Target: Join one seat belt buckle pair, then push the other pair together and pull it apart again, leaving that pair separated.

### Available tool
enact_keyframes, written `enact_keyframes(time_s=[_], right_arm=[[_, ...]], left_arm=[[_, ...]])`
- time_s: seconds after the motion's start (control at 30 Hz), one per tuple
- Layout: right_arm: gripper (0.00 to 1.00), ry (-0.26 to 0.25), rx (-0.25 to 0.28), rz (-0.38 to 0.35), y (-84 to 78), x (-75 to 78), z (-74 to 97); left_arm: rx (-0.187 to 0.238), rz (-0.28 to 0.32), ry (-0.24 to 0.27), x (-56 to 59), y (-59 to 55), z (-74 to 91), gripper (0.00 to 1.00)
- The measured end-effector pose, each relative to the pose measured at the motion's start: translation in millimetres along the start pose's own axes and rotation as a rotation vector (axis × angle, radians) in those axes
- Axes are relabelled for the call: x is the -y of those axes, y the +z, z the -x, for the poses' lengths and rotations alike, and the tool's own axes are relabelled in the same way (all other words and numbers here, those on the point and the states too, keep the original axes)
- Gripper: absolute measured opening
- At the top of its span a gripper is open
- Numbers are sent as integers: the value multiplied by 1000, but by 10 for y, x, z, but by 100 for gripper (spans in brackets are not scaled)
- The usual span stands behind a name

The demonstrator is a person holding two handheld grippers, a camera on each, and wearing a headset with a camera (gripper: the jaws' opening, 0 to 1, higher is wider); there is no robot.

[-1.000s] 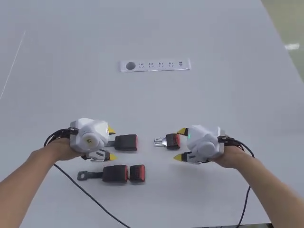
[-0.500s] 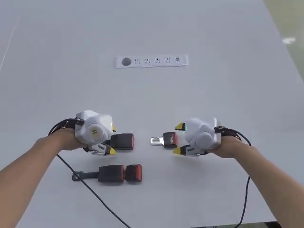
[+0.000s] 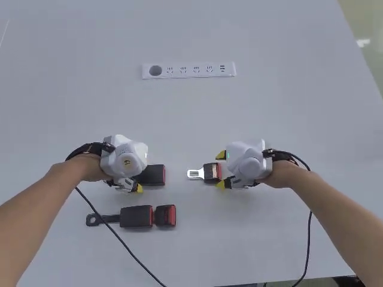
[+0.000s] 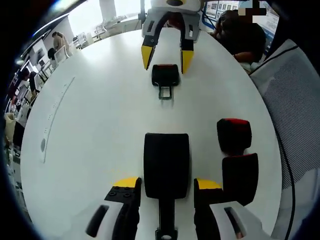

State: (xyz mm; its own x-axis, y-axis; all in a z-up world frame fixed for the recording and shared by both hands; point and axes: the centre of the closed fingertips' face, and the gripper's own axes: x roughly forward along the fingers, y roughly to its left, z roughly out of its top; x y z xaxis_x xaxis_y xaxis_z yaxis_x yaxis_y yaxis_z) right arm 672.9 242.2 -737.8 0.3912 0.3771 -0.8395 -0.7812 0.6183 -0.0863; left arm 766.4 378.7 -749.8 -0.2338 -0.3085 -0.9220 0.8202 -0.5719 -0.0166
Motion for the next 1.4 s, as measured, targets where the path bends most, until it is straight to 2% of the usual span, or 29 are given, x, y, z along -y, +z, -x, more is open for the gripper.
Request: enact_keyframes(time_s=[0.33,0.57,1.0,1.4], right_arm=[[35,43,-30,-2,-81,-19,-114],[33,53,-19,-18,-51,-34,-104],[31,49,-20,-21,-56,-36,-110],[31,48,-31,-21,-28,-30,-106]], left_arm=[[10,12,-3,-35,7,7,38],[23,17,-1,-51,10,6,33],[22,-21,-19,-8,19,21,32],[21,-5,-24,19,46,59,32]])
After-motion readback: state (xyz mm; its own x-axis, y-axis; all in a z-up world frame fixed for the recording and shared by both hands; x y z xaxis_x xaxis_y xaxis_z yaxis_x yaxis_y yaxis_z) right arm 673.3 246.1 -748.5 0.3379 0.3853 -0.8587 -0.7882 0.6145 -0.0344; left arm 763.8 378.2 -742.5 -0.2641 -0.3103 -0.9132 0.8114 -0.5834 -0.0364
